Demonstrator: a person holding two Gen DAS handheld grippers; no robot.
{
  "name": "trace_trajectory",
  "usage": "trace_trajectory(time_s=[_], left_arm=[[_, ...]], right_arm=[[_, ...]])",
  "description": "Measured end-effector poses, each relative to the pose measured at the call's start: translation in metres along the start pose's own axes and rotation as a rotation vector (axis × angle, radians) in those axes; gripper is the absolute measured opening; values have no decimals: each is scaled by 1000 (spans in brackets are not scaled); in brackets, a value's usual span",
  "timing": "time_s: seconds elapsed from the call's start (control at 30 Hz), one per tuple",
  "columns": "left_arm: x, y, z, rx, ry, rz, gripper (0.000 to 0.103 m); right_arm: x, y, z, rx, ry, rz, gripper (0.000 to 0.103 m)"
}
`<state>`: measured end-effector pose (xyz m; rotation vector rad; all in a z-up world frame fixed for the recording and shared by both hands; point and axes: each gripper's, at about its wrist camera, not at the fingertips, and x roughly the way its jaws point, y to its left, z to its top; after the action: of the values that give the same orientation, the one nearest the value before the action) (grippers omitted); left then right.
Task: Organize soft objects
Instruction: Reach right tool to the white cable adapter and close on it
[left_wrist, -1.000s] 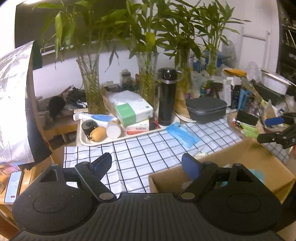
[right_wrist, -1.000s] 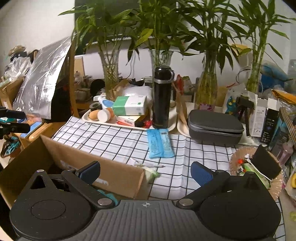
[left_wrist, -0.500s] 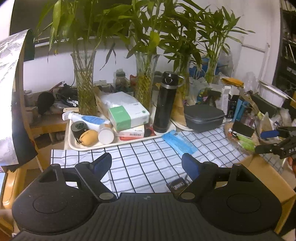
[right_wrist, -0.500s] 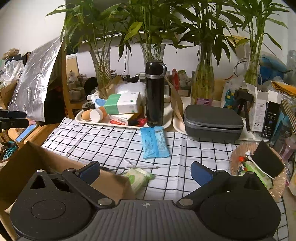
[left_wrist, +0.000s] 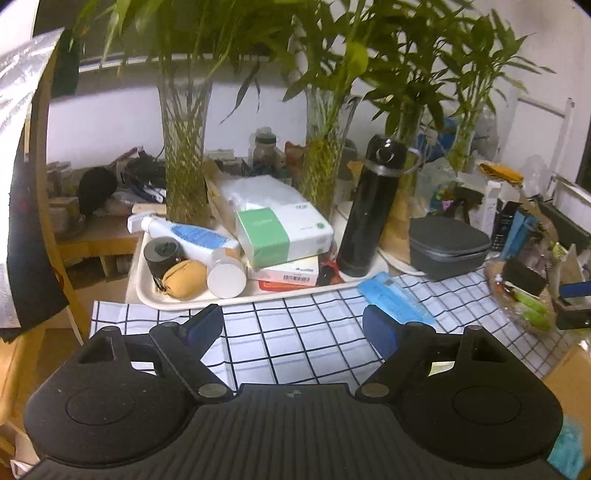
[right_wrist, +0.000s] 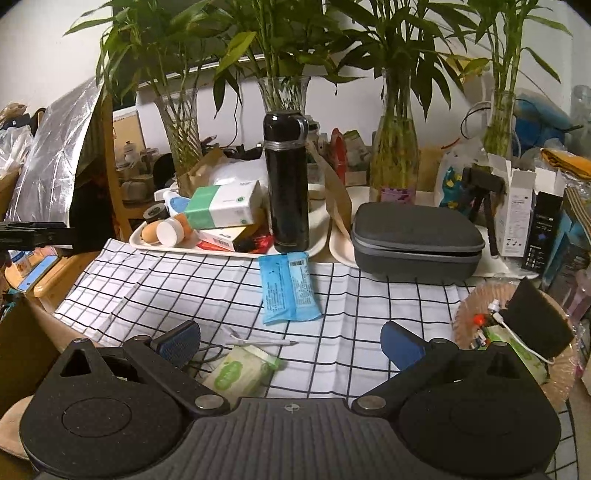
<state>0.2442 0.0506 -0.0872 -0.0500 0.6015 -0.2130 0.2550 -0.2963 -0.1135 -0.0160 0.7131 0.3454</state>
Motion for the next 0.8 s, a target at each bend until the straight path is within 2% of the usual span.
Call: trace_trajectory(time_s=[0.2, 0.43, 0.53, 0.8], left_arm=[[22, 16, -1, -47, 39, -16, 83], [31, 22, -2, -79, 65, -28, 83], [34, 20, -2, -75, 80, -7, 83], [45, 19, -1, -93, 119, -17, 83]], right_arm=[[21, -9, 4, -32, 22, 13, 103], [52, -18, 8, -81, 66, 38, 103], [66, -20, 10, -100, 92, 47, 102], [109, -21, 10, -183, 173, 84, 88]])
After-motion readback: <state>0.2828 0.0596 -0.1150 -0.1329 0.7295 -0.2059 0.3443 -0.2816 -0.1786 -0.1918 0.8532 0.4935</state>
